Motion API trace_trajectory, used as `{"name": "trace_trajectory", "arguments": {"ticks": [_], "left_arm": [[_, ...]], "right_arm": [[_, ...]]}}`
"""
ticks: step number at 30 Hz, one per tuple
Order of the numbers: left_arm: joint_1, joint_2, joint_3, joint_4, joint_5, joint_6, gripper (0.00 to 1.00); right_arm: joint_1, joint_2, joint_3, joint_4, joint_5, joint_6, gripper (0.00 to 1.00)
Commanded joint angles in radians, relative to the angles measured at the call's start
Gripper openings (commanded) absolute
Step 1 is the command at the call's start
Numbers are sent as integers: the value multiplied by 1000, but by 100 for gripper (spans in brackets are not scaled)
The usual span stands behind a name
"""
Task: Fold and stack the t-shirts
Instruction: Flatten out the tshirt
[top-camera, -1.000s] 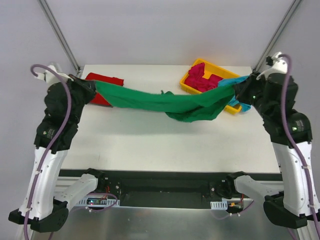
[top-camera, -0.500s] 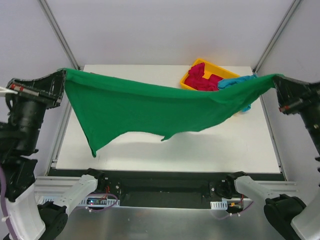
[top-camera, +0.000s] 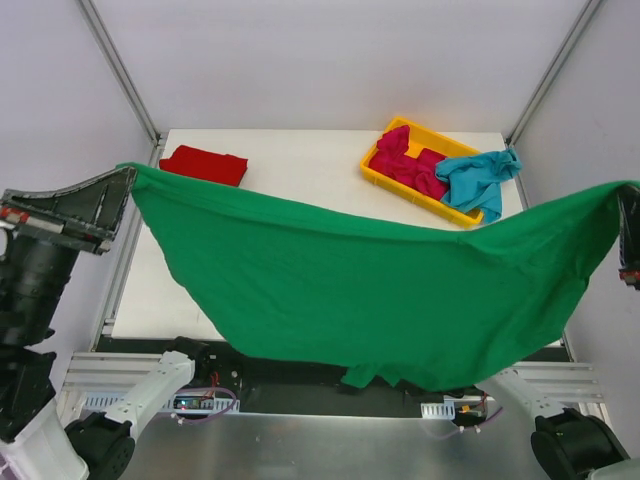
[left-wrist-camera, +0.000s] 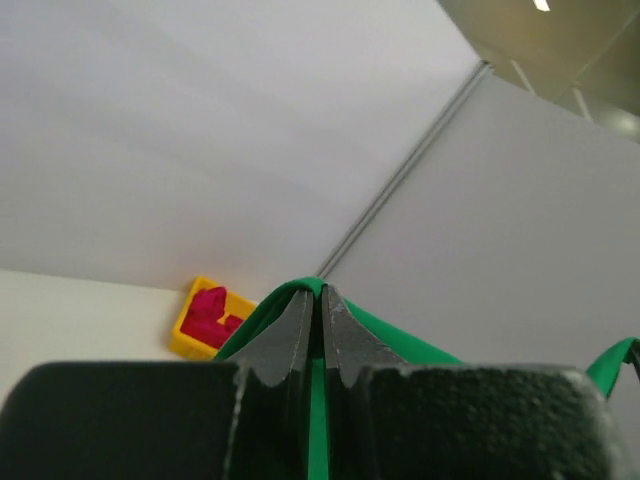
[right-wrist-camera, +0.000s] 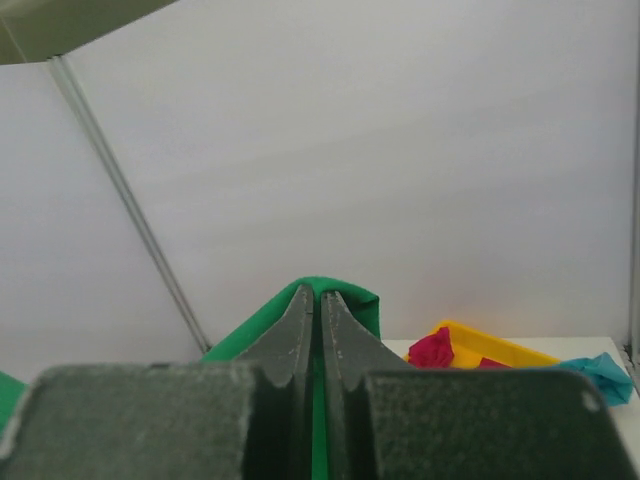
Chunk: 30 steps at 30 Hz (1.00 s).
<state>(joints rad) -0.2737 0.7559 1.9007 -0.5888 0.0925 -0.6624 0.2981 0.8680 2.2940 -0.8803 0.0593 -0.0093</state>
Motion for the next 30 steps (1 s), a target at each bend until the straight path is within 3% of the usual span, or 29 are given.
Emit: {"name": "trace_trajectory", "arguments": {"ticks": [1, 6, 14, 20, 25, 30], "left_arm": [[2, 88, -118, -2, -130, 23, 0], [2, 253, -330, -11, -460, 46, 0], [25, 696, -535, 53, -559, 18, 0], [106, 1092, -439, 55, -435, 35, 0], [116, 1160, -413, 58, -430, 23, 0], [117, 1154, -405, 60, -445, 46, 0]], "right_arm": [[-2, 123, -120, 70, 163, -49, 1], [-4, 186, -460, 234, 319, -118, 1], [-22, 425, -927, 552, 318, -91, 1], [-40, 761, -938, 563, 209, -6, 4], [-42, 891, -912, 552, 182, 8, 5], [-40, 898, -907, 534, 171, 52, 5]]}}
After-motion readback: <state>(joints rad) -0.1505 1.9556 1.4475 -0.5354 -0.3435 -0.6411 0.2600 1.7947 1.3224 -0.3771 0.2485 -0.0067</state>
